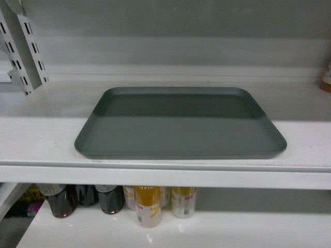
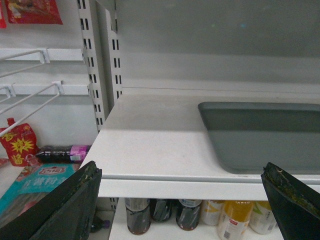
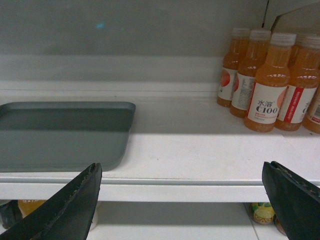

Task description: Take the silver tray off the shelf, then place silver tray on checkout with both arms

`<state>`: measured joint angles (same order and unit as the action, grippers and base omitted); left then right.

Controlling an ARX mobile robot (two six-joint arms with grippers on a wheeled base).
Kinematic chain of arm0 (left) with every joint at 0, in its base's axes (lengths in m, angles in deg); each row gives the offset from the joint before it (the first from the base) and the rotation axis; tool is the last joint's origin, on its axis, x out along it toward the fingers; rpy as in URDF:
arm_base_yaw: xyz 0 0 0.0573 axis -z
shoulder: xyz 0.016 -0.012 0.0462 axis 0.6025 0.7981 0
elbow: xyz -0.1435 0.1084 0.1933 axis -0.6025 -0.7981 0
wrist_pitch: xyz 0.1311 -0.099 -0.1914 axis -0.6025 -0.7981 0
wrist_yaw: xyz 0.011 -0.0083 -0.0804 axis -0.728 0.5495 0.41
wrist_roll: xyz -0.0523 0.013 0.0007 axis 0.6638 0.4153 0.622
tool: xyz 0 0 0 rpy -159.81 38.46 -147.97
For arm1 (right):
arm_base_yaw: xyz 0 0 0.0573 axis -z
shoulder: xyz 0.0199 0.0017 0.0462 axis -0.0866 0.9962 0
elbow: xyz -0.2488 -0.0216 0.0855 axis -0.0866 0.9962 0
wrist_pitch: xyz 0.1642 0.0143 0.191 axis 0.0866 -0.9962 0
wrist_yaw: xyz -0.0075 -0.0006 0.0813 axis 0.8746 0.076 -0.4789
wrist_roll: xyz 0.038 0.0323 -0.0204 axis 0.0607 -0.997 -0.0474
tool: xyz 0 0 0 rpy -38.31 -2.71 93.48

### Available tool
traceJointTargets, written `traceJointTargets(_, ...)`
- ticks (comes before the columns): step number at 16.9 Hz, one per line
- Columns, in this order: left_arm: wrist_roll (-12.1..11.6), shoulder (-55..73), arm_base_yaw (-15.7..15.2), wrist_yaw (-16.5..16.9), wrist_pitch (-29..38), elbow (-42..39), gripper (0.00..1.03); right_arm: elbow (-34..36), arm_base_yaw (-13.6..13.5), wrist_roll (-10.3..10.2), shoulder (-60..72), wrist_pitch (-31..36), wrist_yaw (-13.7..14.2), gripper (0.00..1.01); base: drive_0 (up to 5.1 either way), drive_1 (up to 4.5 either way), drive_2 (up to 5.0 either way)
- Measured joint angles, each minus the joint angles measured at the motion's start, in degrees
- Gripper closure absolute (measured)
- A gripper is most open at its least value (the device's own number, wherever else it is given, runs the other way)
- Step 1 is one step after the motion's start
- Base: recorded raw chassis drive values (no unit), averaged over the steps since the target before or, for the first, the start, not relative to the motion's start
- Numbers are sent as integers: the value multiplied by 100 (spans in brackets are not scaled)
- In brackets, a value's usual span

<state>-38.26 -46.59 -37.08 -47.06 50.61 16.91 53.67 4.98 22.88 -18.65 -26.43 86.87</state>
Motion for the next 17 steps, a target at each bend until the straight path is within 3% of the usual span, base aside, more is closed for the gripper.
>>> traceJointTargets(17, 0, 0, 0, 4, 24, 0, 5, 0, 0, 0, 0, 22, 0, 3, 0, 0, 0)
